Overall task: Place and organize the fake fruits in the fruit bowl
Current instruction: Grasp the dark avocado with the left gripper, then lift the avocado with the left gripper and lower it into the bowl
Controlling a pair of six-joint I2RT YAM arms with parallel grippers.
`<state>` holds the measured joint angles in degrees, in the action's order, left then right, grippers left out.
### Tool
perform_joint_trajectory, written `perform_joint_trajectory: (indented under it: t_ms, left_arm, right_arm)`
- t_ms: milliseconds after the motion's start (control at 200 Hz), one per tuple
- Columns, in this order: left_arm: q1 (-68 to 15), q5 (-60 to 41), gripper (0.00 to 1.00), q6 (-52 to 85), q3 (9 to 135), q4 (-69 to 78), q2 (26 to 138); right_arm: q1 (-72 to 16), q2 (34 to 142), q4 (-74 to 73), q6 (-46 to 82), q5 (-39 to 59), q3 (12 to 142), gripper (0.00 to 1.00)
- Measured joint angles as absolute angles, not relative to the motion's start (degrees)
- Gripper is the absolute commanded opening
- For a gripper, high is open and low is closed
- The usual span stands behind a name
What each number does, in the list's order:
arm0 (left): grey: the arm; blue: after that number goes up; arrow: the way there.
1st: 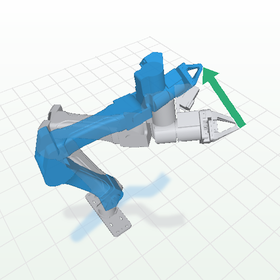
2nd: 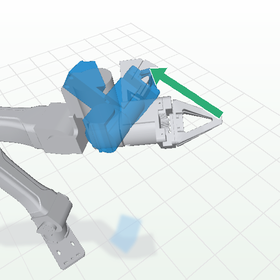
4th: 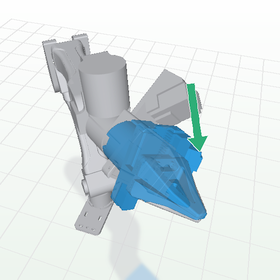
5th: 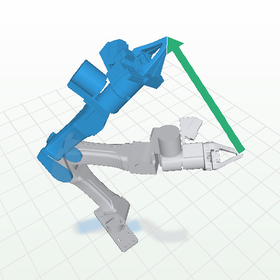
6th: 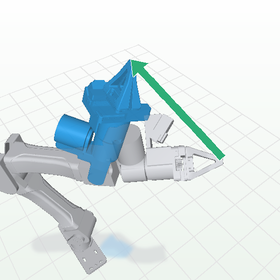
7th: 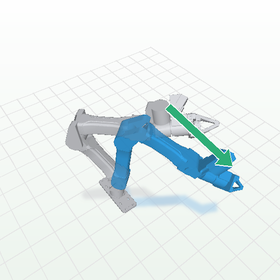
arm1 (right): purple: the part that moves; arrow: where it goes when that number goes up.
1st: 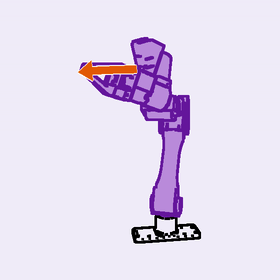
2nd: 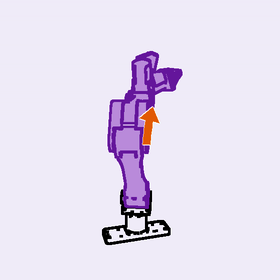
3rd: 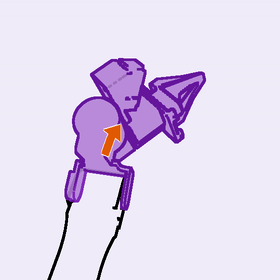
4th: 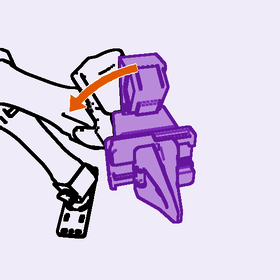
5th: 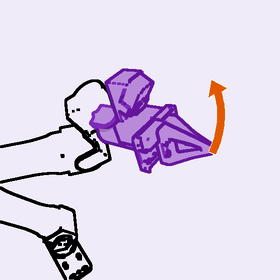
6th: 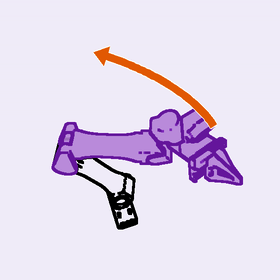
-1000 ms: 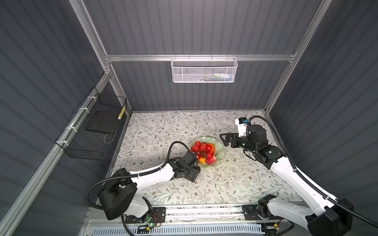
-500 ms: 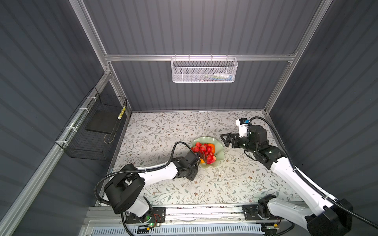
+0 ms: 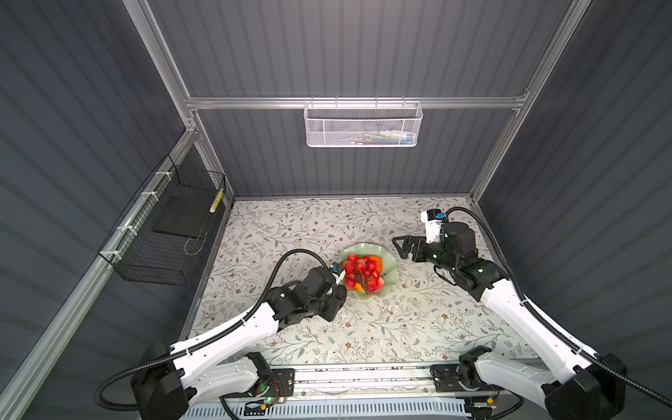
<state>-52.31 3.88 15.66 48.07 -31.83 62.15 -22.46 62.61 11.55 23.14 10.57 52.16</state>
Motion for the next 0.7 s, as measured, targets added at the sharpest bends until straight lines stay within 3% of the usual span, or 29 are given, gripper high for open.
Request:
perform_joint_trajectory:
  t_ms: [165,390,700]
  left_arm:
    - [-52.31,4.21,0.37,13.63,59.18,-31.79,66.87]
    - [-52.31,1.26,0.36,12.21,74.54,-29.19,85.52]
    - [-52.75,-1.37,0.39,18.87,82.85,-26.72,104.05]
  right_arm:
    - [-21.82,62.04,12.27,23.75,9.82,52.16,0.99]
    - [-17.32,56.82,16.43,25.45,8.36,51.92,0.99]
    - [-8.36,52.34,20.21,28.18,10.35,44.40,0.99]
